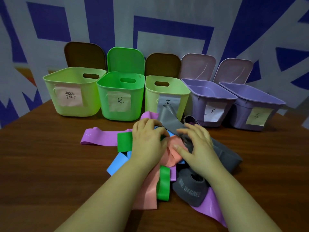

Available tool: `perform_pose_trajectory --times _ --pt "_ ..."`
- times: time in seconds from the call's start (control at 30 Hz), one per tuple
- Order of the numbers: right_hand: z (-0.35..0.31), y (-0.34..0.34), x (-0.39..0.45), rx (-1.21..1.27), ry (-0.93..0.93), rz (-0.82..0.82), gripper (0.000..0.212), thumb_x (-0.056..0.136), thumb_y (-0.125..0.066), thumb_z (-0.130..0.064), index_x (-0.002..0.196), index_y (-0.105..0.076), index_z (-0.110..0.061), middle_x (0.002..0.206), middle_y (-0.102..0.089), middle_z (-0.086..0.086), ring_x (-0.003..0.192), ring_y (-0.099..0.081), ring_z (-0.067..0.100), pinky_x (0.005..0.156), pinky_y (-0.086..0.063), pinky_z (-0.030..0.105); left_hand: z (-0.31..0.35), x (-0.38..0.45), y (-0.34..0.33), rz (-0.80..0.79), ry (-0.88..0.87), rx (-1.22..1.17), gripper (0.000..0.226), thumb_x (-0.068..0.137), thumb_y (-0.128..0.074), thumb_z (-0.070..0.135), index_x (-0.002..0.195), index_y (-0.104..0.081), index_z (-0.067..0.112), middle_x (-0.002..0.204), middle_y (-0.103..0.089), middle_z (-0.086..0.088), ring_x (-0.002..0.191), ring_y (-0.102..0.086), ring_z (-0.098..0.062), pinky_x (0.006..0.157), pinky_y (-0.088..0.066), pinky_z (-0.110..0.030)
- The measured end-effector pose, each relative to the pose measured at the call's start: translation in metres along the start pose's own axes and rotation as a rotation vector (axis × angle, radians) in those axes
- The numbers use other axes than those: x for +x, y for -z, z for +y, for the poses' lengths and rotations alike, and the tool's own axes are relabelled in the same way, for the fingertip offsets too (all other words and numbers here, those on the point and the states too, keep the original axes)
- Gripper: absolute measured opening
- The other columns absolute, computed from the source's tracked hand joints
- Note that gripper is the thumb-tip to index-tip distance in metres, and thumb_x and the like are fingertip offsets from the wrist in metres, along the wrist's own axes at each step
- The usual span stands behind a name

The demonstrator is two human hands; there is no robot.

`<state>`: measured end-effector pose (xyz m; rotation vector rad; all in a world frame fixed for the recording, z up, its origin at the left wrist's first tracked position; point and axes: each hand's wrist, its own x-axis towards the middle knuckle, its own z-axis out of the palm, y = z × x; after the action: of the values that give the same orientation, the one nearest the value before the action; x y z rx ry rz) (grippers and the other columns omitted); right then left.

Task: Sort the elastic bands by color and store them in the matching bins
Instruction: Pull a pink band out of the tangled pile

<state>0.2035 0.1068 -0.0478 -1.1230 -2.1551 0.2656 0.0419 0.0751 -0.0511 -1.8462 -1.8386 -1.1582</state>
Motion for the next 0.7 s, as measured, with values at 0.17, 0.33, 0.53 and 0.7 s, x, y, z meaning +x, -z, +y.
perform_pose_trajectory --times 0.17,0.33,0.53,0.7 --pt "-0.004 0.004 0.000 0.107 0.000 0.086 0.020 0.082 -0.070 -0.031 0.101 -0.064 -0.033 0.132 -0.045 -0.017 0.136 -0.025 0.012 0.113 -0.019 0.032 -0.005 0.004 0.023 -0.082 -0.062 -0.292 0.024 0.076 -0.052 0.050 0.077 -0.067 0.032 0.101 -0.063 0.009 0.105 -0.051 -0.015 0.094 -0.029 -0.029" --pt "-0.004 0.006 0.000 0.384 -0.036 0.117 0.033 0.075 -0.077 -0.032 0.098 -0.053 -0.040 0.125 -0.052 -0.017 0.125 -0.044 0.004 0.102 -0.032 0.022 0.002 0.005 0.038 -0.249 0.065 -0.655 0.004 0.081 -0.060 0.034 0.077 -0.058 0.034 0.091 -0.068 0.015 0.092 -0.062 -0.009 0.087 -0.048 -0.031" --pt "-0.013 0.016 0.001 0.755 -0.016 -0.006 0.027 0.072 -0.068 -0.040 0.098 -0.069 -0.031 0.104 -0.070 -0.005 0.101 -0.063 0.009 0.087 -0.049 0.023 0.014 0.005 0.046 -0.285 0.214 -1.113 0.018 0.090 -0.055 -0.003 0.083 -0.057 0.014 0.068 -0.059 0.006 0.062 -0.054 0.003 0.062 -0.041 -0.010" --pt "-0.029 0.034 0.013 0.649 -0.007 -0.014 0.008 0.084 -0.070 -0.014 0.079 -0.069 -0.021 0.077 -0.070 -0.007 0.078 -0.062 0.004 0.076 -0.048 0.023 0.020 0.001 0.050 -0.236 0.278 -1.124 0.016 0.090 -0.055 -0.003 0.085 -0.057 0.012 0.060 -0.058 0.007 0.057 -0.052 -0.013 0.052 -0.044 -0.017"
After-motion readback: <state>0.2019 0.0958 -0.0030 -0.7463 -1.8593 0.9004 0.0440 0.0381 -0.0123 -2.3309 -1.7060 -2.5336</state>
